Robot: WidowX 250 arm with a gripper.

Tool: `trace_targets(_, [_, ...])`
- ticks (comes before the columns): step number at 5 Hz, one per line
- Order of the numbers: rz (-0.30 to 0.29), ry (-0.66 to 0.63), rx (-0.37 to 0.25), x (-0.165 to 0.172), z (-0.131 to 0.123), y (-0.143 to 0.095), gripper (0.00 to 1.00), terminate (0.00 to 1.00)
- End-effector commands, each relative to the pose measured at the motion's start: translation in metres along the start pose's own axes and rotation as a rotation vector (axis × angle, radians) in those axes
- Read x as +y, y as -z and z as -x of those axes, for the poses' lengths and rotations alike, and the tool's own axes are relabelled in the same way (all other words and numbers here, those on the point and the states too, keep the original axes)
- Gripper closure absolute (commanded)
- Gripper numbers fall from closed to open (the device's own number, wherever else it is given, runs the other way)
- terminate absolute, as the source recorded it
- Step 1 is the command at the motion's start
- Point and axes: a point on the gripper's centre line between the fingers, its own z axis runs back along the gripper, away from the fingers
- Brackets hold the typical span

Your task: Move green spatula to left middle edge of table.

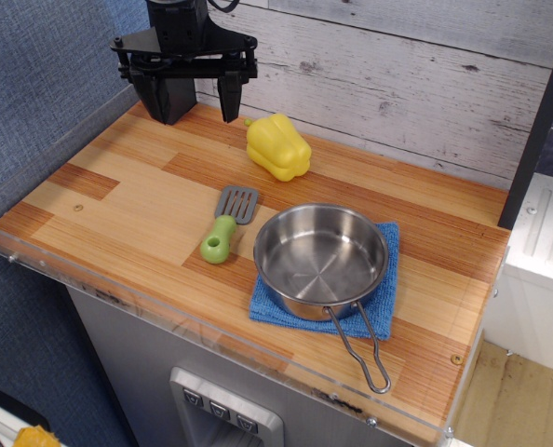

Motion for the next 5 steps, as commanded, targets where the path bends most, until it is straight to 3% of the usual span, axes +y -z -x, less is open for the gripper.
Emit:
trace_targets(1, [0.0,0.0,0.0,0.0,0.0,0.0,0.0,0.0])
trace_targets(4, [0.028,0.047,-0.014,-0.028,0.035,0.002,0.0,0.0])
trace_targets(5, [0.07,0.081,-0.025,-0.029,0.045,0.012,0.0,0.0])
